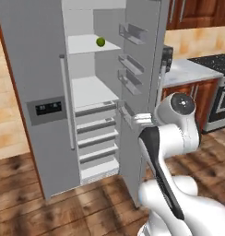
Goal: Grab the lime and garlic from the fridge, place them in the blender, close the lid, and turn on the blender to create a marinade.
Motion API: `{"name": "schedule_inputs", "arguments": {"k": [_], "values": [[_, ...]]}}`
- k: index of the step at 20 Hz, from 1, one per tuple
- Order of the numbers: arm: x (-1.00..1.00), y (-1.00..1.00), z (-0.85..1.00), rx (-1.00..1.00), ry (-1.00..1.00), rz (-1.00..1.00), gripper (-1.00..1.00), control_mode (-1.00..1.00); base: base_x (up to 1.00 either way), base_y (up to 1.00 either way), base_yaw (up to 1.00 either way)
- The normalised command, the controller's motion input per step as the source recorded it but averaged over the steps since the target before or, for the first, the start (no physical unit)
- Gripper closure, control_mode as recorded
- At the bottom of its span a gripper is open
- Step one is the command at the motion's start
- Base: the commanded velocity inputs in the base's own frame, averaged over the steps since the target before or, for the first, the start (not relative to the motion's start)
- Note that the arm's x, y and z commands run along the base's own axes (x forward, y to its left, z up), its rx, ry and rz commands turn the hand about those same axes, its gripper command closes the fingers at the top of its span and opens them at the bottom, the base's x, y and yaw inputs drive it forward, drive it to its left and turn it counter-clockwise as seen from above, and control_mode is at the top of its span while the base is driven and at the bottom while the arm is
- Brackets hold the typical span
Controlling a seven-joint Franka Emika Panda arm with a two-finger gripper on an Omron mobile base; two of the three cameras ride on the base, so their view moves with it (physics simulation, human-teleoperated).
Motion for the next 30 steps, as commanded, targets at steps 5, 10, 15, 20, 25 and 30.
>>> {"name": "schedule_inputs", "arguments": {"k": [5,10,15,20,25,30], "values": [[0.0,0.0,0.0,0.0,0.0,0.0,1.0,1.0,-0.85,0.0,-0.78],[0.0,0.0,0.0,0.0,0.0,0.0,1.0,1.0,-0.63,0.0,-0.84],[0.0,0.0,0.0,0.0,0.0,0.0,1.0,1.0,-0.43,0.0,-0.87],[0.0,0.0,0.0,0.0,0.0,0.0,1.0,1.0,-0.23,0.21,-0.86],[0.0,0.0,0.0,0.0,0.0,0.0,1.0,1.0,0.42,0.67,-0.61],[0.0,0.0,0.0,0.0,0.0,0.0,1.0,1.0,0.99,0.94,-0.22]]}}
